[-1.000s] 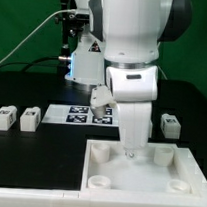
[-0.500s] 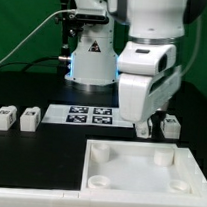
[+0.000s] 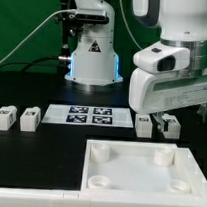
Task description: Assemble one leg
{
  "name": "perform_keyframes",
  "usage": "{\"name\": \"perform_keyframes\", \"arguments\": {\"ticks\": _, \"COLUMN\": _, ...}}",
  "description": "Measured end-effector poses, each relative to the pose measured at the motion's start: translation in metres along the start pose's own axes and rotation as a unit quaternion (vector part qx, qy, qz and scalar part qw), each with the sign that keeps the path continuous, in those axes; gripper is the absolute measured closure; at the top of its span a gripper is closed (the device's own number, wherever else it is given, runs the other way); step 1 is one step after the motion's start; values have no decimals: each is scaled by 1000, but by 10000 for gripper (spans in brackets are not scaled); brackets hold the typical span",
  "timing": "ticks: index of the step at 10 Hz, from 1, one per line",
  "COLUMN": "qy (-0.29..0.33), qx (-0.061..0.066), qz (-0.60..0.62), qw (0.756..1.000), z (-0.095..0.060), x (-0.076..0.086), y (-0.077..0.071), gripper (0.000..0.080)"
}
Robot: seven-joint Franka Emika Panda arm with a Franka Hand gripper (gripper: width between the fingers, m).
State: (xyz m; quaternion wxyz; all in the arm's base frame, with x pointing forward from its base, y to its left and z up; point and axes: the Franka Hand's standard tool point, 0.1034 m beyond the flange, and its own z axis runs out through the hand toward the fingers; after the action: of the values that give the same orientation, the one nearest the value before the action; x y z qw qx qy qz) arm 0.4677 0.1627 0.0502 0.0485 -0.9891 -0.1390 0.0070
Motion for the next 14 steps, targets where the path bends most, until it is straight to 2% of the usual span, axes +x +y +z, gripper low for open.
{"name": "perform_keyframes", "arguments": {"ticks": 2, "qy": 0, "qx": 3, "qz": 24, "qw": 1000, "z": 0, "x": 0, "y": -1, "gripper": 150}}
{"name": "perform_keyframes", "arguments": {"ticks": 4, "qy": -45, "qx": 9, "qz": 51, "qw": 998, "z": 3, "x": -12, "y": -10, "gripper": 150}}
{"name": "perform_keyframes", "arguments": {"ticks": 6, "qy": -172, "qx": 8, "qz": 64, "qw": 983, "z": 0, "x": -31, "y": -24, "gripper": 150}}
{"name": "perform_keyframes", "arguments": {"ticks": 7, "qy": -227, "qx": 14, "qz": 72, "qw": 971, "z": 1, "x": -32, "y": -22, "gripper": 150}}
{"name": "perform_keyframes", "arguments": {"ticks": 8, "qy": -253, "qx": 18, "qz": 75, "qw": 964, "z": 4, "x": -30, "y": -19, "gripper": 150}}
{"name": "perform_keyframes", "arguments": {"ticks": 10, "qy": -346, "qx": 26, "qz": 71, "qw": 935, "z": 2, "x": -38, "y": -21, "gripper": 150}}
{"name": "perform_keyframes", "arguments": {"ticks": 11, "qy": -368, "qx": 30, "qz": 70, "qw": 927, "z": 5, "x": -34, "y": -21, "gripper": 150}}
{"name": "perform_keyframes", "arguments": {"ticks": 13, "qy": -414, "qx": 19, "qz": 98, "qw": 905, "z": 17, "x": -47, "y": -28, "gripper": 150}}
{"name": "perform_keyframes", "arguments": {"ticks": 14, "qy": -413, "qx": 16, "qz": 97, "qw": 905, "z": 21, "x": -52, "y": -32, "gripper": 150}}
